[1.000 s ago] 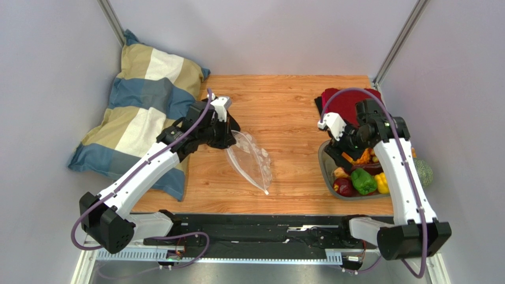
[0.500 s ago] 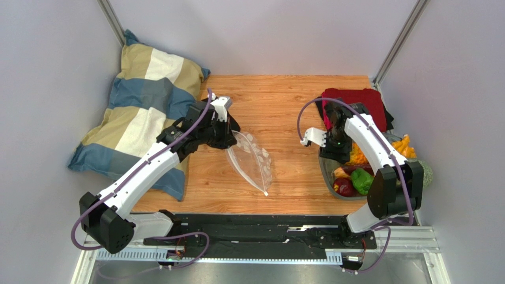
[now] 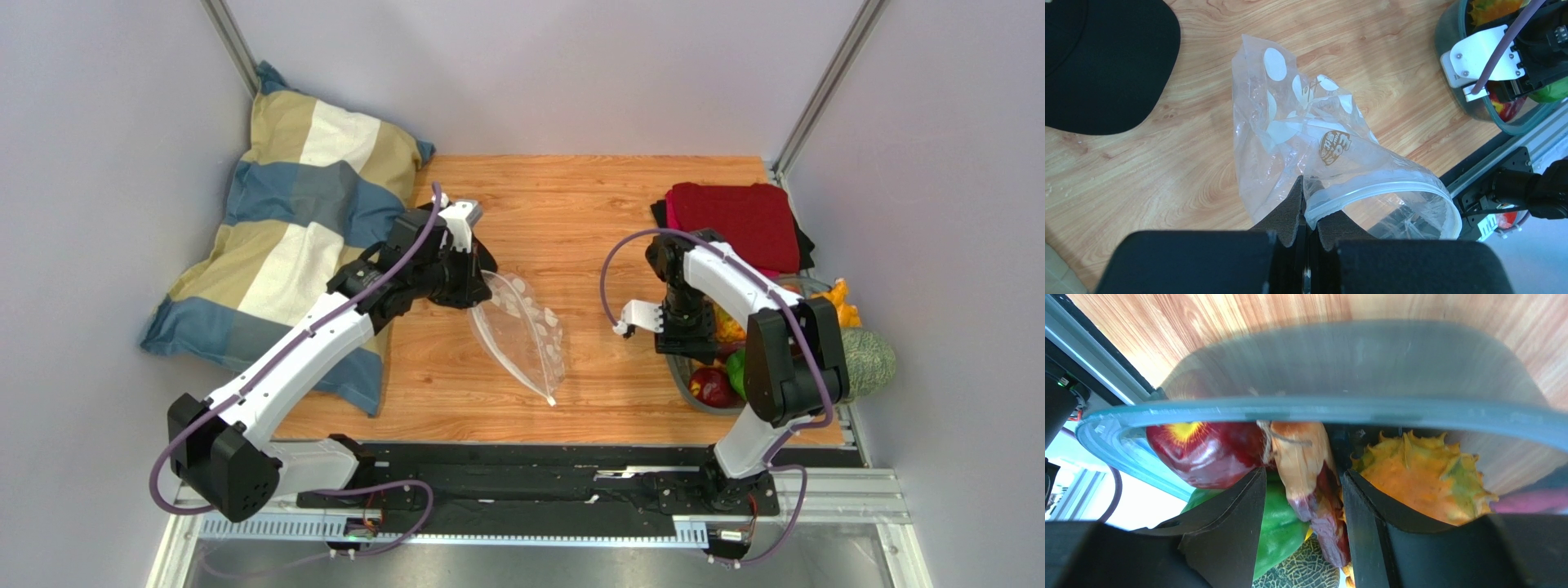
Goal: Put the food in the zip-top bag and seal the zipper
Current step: Pick up the fake food from the bin.
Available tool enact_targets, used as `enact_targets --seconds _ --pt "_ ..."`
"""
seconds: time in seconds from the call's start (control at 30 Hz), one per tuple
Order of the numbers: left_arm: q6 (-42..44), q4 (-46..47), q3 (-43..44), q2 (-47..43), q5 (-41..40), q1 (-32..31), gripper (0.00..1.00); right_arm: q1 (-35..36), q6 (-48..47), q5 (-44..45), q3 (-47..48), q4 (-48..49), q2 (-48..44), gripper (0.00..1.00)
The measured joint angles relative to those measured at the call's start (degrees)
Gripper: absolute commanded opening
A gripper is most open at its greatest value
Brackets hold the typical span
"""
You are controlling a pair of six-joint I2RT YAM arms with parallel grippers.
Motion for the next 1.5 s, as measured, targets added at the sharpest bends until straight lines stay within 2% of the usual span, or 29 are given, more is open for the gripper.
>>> enact_targets --seconds 0.1,0.13,0.17,0.37,0.83,1.5 --pt "0.0 0.1 0.0 0.3 0.0 0.0 0.0 0.6 0.0 -0.3 -0.2 0.0 0.5 0.37" --pt "0.0 0.1 0.0 0.4 0.0 0.0 0.0 0.7 0.1 -0.5 -0.3 0.0 0.7 0.28" --pt "0.0 0.1 0.0 0.5 0.0 0.0 0.0 0.7 0.0 -0.7 -0.4 0.0 0.9 0.23" --pt "0.0 0.1 0.0 0.7 0.0 0.0 0.0 0.9 0.1 -2.2 -0.2 -0.1 1.7 0.07" --pt "0.2 0.1 0.0 1.3 0.3 0.0 0.0 0.8 0.2 -9.3 8.9 -0.5 0.1 0.0" --pt "0.2 0.1 0.0 2.3 0.9 0.0 0.0 0.8 2.3 -18.1 15.9 -1.2 -8.4 0.0"
